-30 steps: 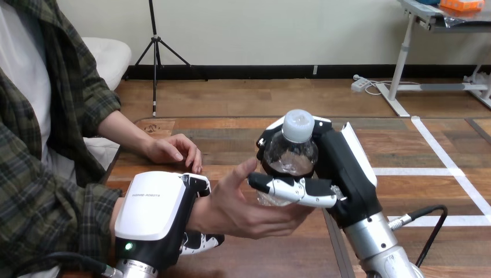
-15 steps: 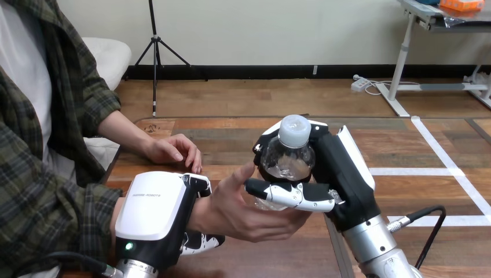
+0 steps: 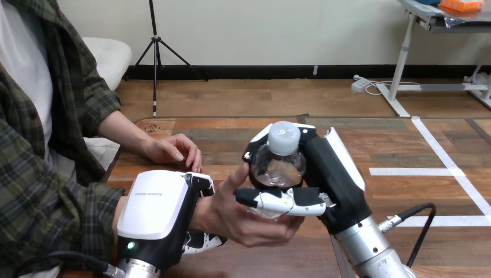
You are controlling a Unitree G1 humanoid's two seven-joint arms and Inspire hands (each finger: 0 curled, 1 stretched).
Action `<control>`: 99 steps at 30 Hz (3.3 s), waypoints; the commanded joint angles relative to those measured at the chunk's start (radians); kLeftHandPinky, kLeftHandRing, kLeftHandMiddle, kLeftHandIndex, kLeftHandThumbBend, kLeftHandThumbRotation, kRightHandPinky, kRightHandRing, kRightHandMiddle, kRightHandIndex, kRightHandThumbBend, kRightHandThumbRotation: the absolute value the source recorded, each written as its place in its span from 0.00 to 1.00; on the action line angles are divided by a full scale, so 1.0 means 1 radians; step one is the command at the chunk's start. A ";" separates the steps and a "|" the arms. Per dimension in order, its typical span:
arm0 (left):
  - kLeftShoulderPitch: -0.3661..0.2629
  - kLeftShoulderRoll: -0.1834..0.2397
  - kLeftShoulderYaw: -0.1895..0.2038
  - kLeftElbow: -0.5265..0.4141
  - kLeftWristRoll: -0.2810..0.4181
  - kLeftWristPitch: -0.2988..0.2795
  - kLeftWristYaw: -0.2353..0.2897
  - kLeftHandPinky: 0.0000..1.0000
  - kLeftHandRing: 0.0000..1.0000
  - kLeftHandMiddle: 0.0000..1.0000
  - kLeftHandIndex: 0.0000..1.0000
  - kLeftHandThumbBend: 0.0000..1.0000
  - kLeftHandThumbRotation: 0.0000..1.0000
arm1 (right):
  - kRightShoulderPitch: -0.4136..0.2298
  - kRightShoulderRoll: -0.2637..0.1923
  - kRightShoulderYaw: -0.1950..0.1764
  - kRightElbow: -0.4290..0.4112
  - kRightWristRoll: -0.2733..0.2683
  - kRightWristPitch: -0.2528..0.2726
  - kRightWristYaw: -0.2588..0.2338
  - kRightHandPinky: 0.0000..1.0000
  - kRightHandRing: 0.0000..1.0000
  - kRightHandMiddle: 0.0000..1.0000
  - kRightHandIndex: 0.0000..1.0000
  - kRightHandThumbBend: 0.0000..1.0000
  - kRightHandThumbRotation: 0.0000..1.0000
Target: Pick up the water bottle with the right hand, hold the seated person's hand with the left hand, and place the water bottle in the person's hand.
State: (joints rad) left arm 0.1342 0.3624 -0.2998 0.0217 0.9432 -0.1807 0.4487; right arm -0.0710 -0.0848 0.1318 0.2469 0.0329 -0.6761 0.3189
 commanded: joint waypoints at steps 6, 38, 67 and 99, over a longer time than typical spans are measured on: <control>-0.044 -0.017 -0.006 -0.039 -0.023 -0.017 -0.010 0.19 0.21 0.26 0.26 0.87 0.00 | -0.029 -0.005 0.006 -0.075 0.007 -0.024 0.001 0.30 0.34 0.39 0.43 0.72 0.00; -0.041 -0.020 -0.001 -0.038 -0.033 -0.018 -0.017 0.19 0.21 0.26 0.26 0.87 0.00 | -0.045 0.011 0.037 -0.067 0.015 -0.020 0.037 0.29 0.33 0.38 0.44 0.72 0.00; -0.047 -0.015 0.002 -0.029 -0.028 -0.023 -0.001 0.19 0.22 0.26 0.26 0.87 0.00 | -0.048 0.002 0.036 -0.075 0.005 0.001 0.037 0.34 0.39 0.46 0.51 0.72 0.00; -0.059 0.008 0.004 -0.012 -0.026 -0.045 0.019 0.21 0.24 0.29 0.30 0.88 0.00 | -0.062 -0.064 0.033 -0.112 -0.085 0.047 0.042 1.00 1.00 1.00 1.00 0.86 0.24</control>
State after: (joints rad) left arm 0.1342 0.3733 -0.2933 0.0155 0.9278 -0.1958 0.4522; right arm -0.0715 -0.1377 0.1572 0.1703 -0.0402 -0.6321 0.3592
